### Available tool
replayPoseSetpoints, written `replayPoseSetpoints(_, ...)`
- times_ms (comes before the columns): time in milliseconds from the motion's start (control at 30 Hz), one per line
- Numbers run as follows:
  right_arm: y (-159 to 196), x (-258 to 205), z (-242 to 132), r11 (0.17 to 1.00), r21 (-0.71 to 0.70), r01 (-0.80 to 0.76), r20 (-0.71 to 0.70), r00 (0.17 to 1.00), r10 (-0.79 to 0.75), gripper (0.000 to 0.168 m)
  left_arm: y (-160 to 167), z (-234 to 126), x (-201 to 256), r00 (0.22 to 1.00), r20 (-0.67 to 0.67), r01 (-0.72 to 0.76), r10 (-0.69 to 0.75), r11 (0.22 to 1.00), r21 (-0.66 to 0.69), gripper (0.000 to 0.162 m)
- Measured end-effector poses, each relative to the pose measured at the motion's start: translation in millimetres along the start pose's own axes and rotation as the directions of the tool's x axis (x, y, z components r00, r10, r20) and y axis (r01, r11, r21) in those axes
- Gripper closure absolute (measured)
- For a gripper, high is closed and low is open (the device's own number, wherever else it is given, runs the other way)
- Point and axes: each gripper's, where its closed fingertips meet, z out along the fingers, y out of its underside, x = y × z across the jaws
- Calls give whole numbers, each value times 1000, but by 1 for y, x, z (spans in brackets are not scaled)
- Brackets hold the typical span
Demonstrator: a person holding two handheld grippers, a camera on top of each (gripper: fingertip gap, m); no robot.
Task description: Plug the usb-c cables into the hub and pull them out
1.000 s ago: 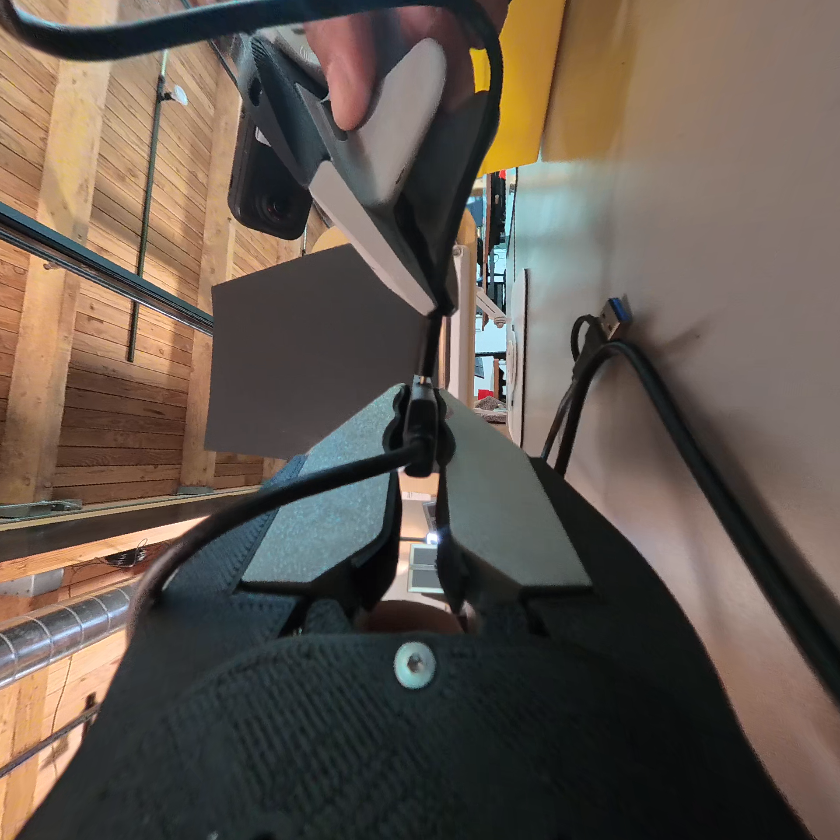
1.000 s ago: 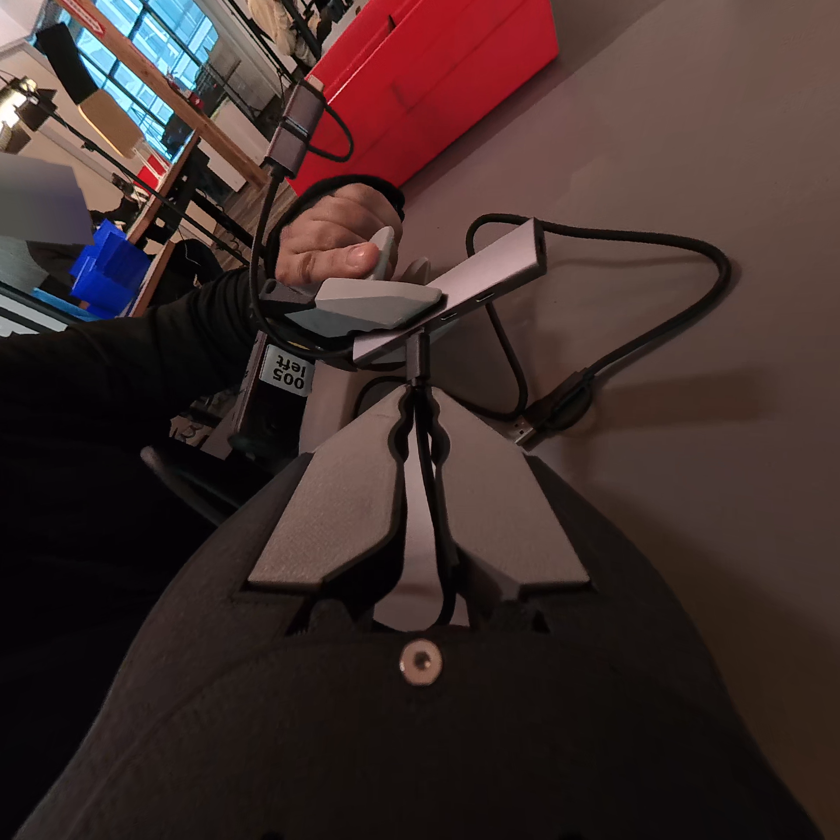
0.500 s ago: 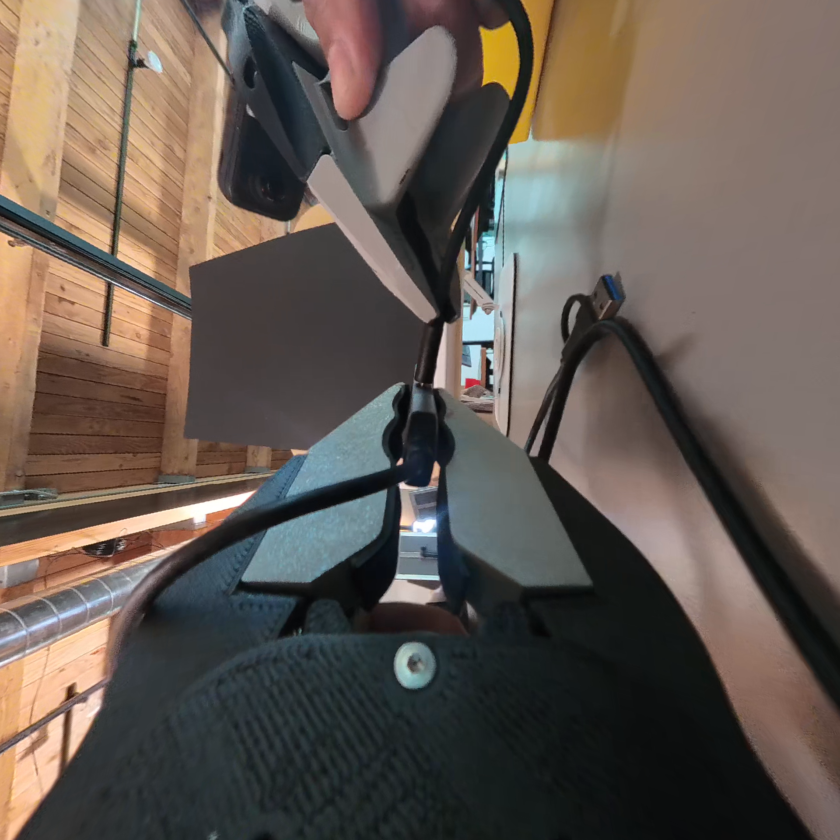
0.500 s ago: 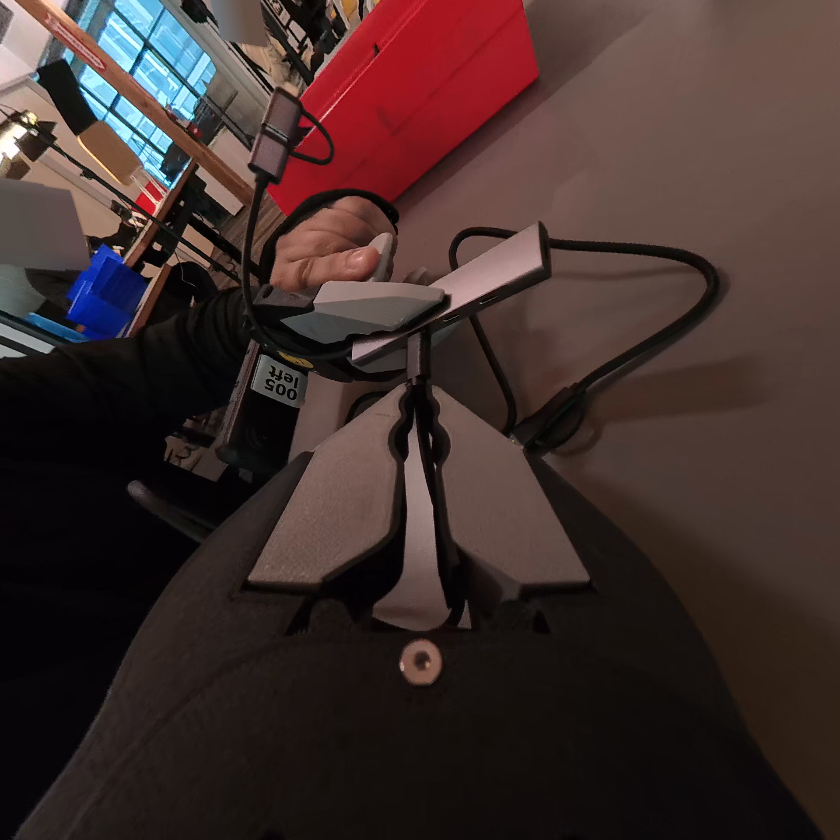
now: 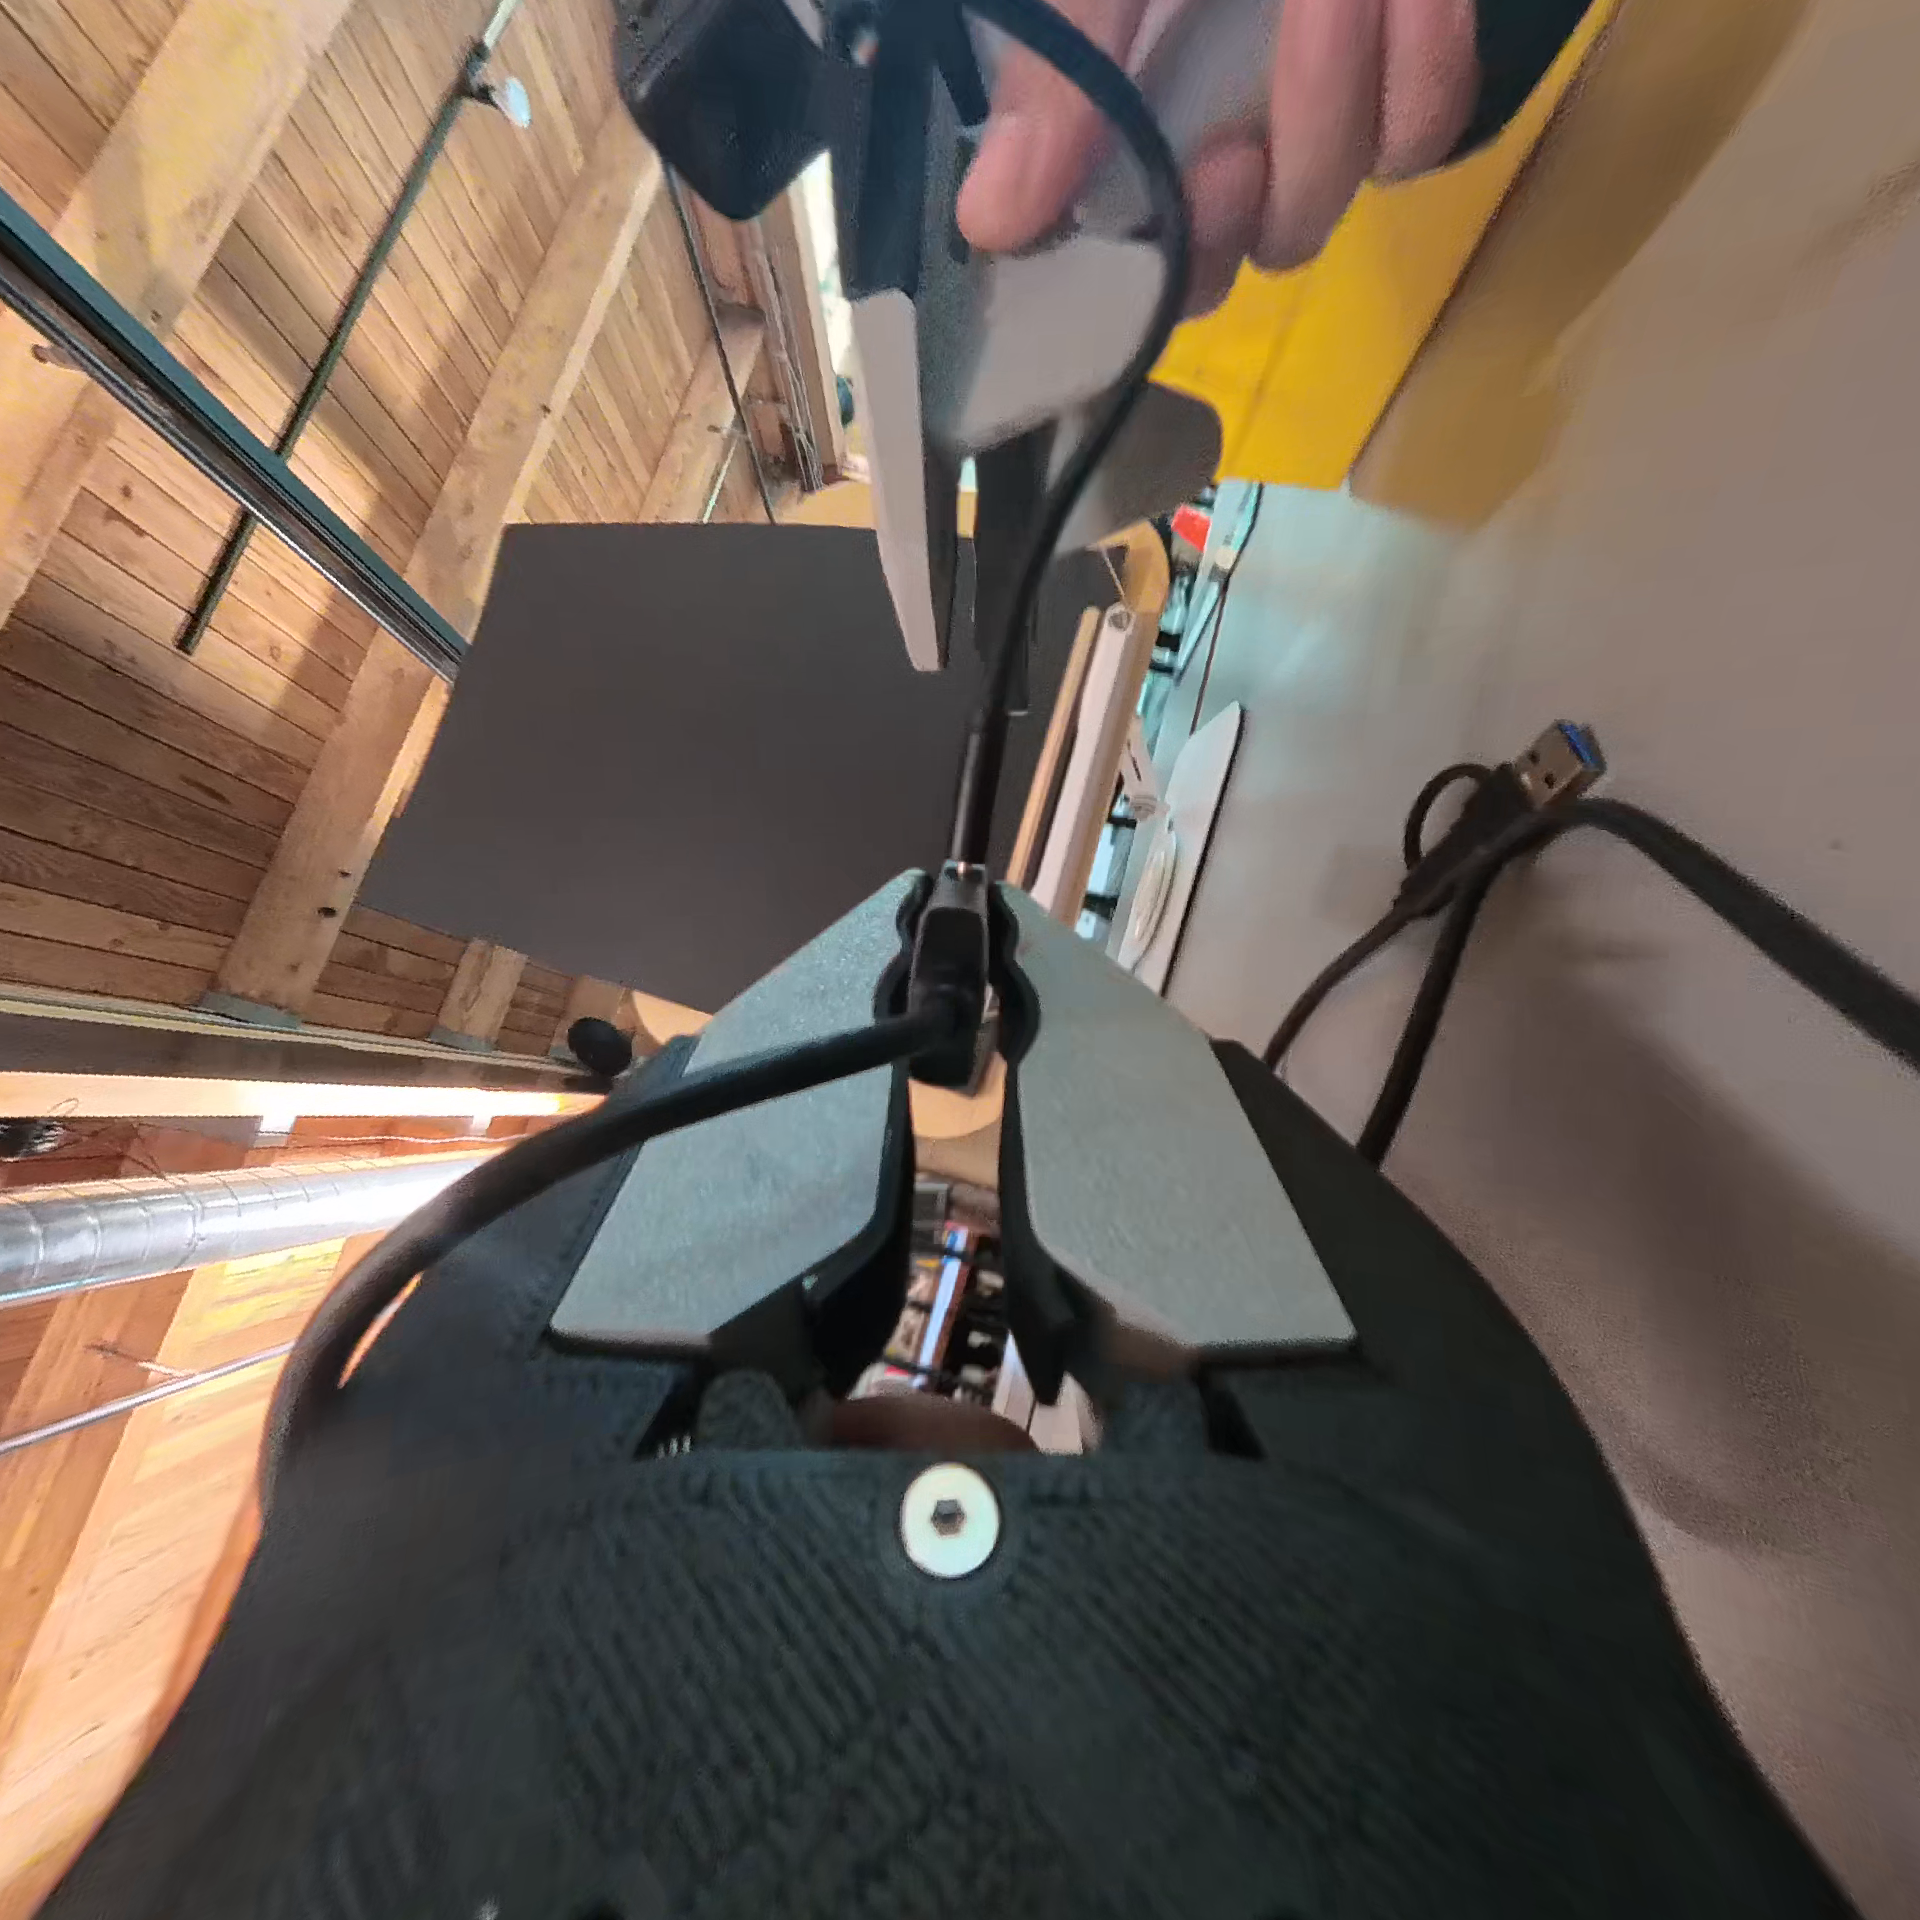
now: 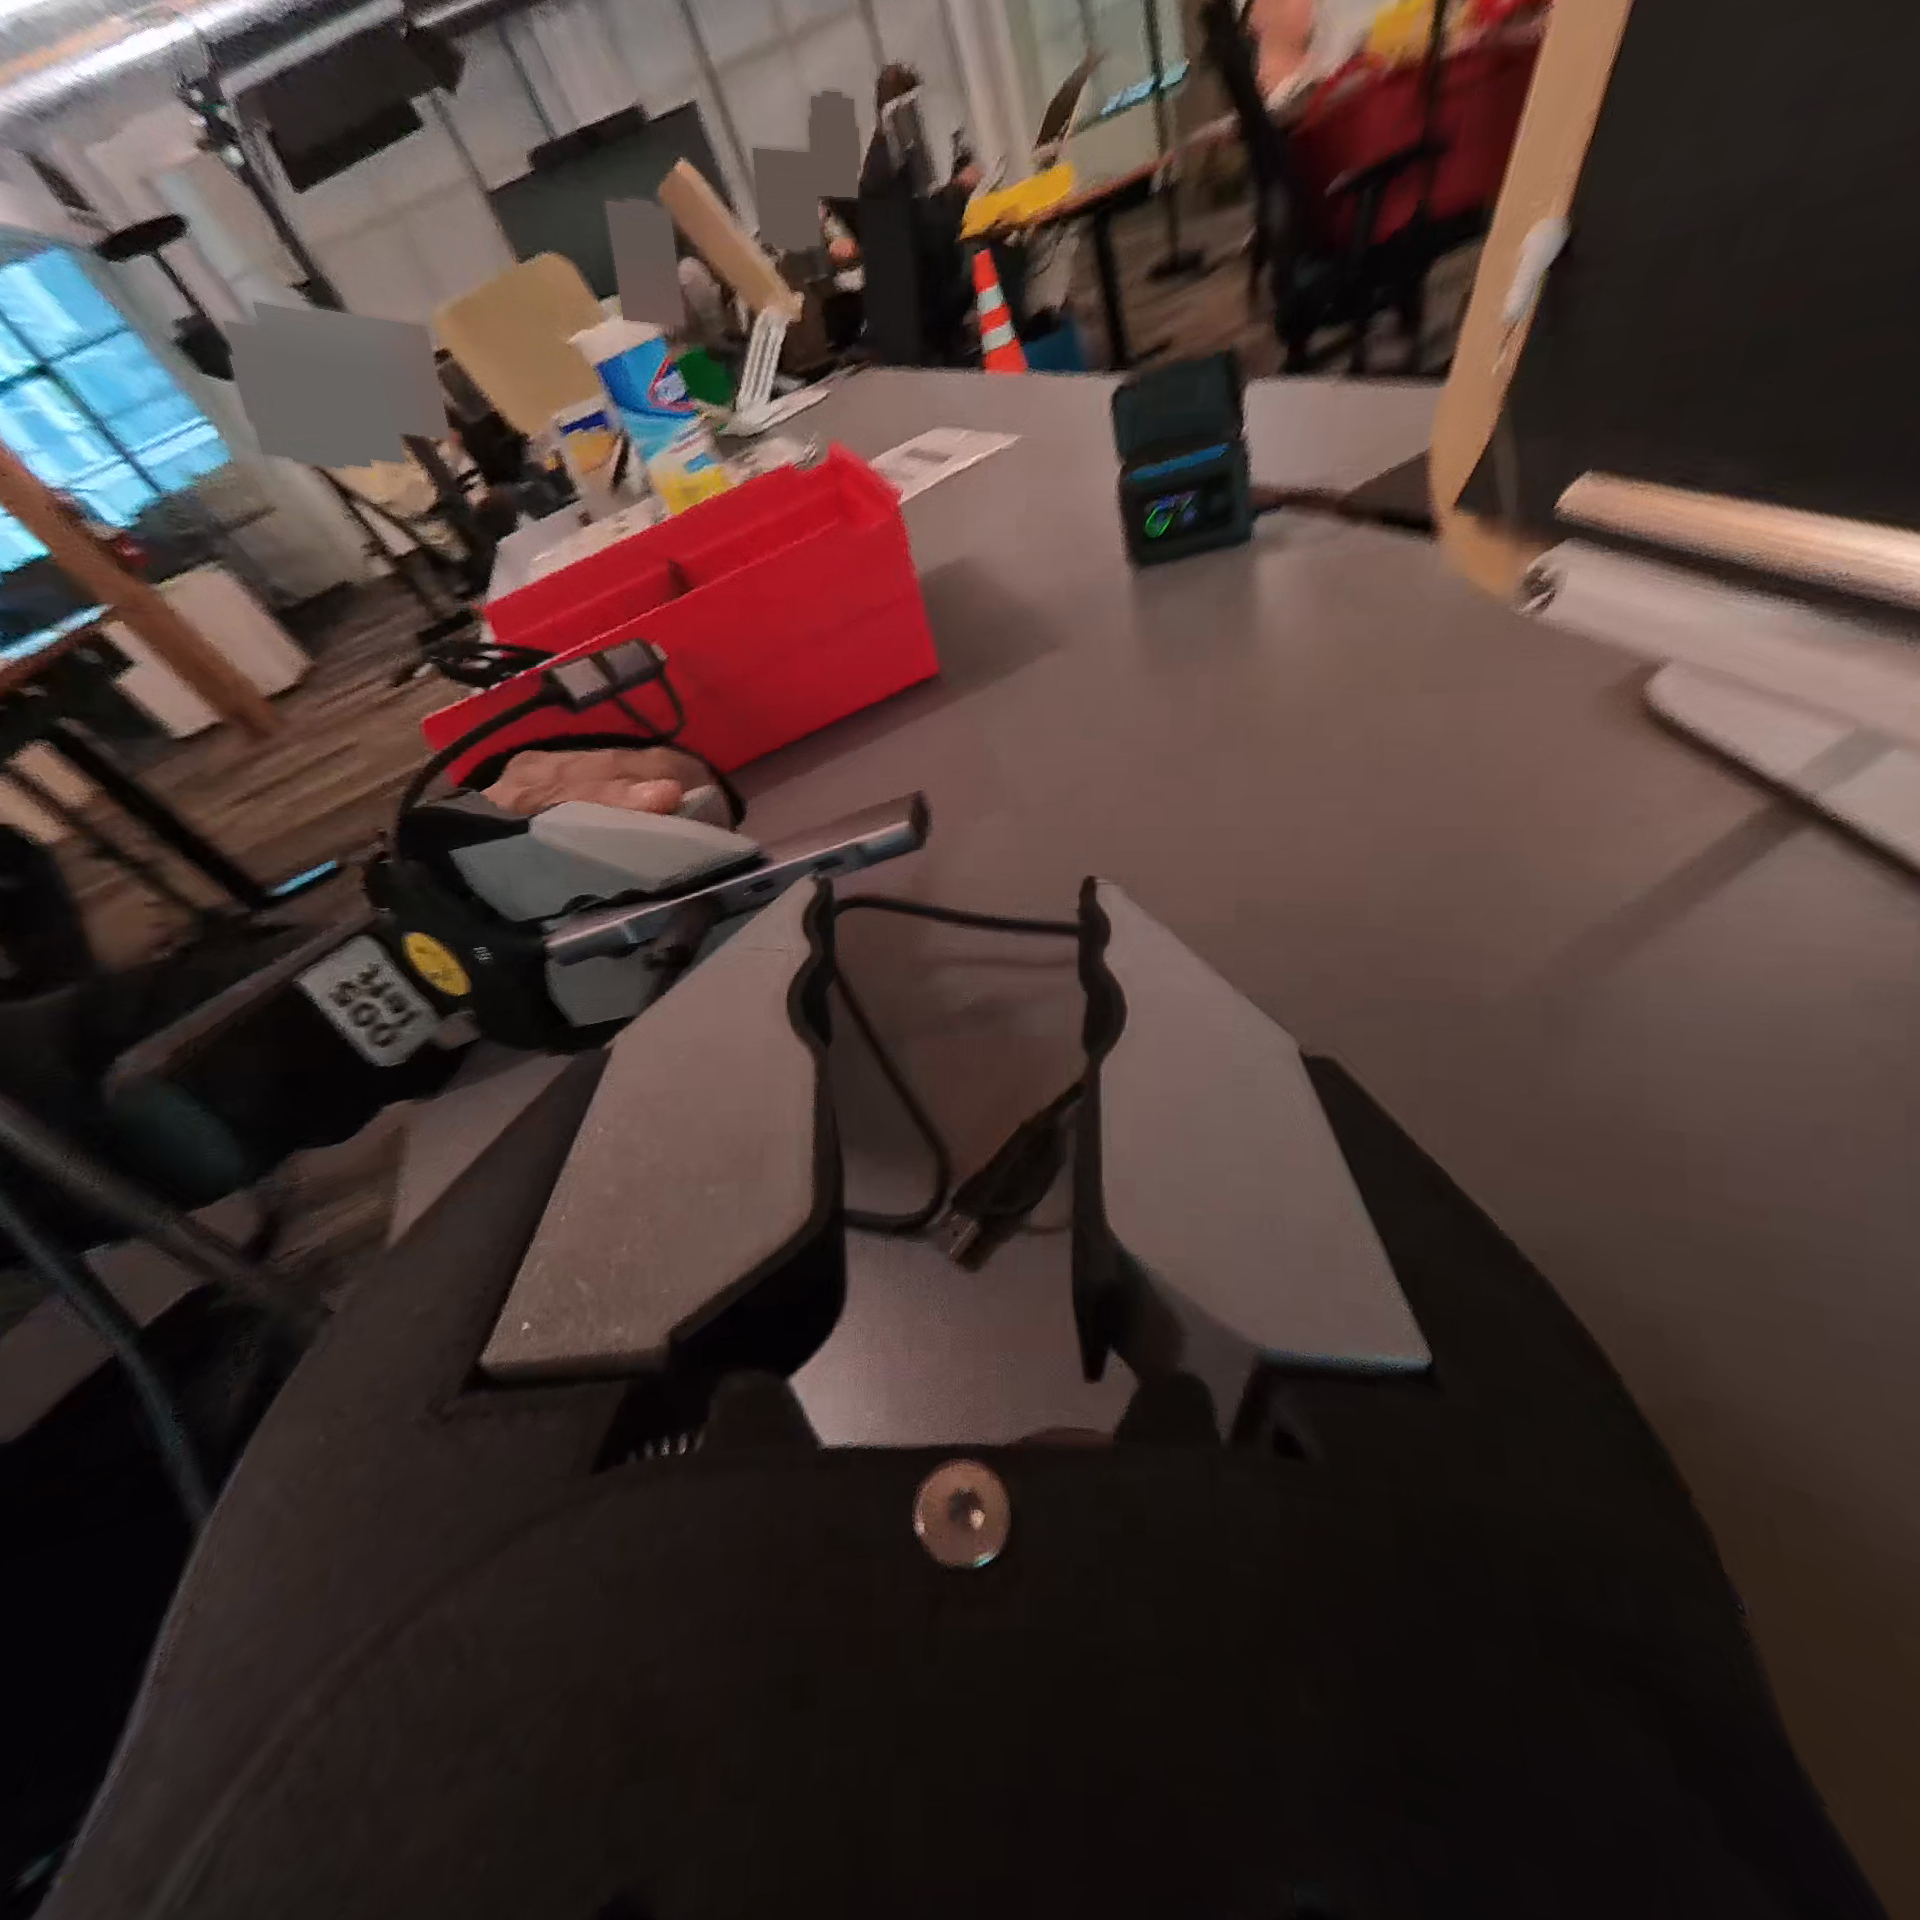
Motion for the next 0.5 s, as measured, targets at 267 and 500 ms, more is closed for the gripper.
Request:
replayPoseSetpoints(267, -9, -18, -2, 988, 65, 138, 52, 989, -142, 119, -10, -7, -10, 716, -264, 682, -646, 727, 74, 154)
replayPoseSetpoints(500, 15, -74, 4, 967, -4, 254, 331, 913, -238, 121, -32, -14, -5, 491, -460, 849, -739, 525, 62, 154)
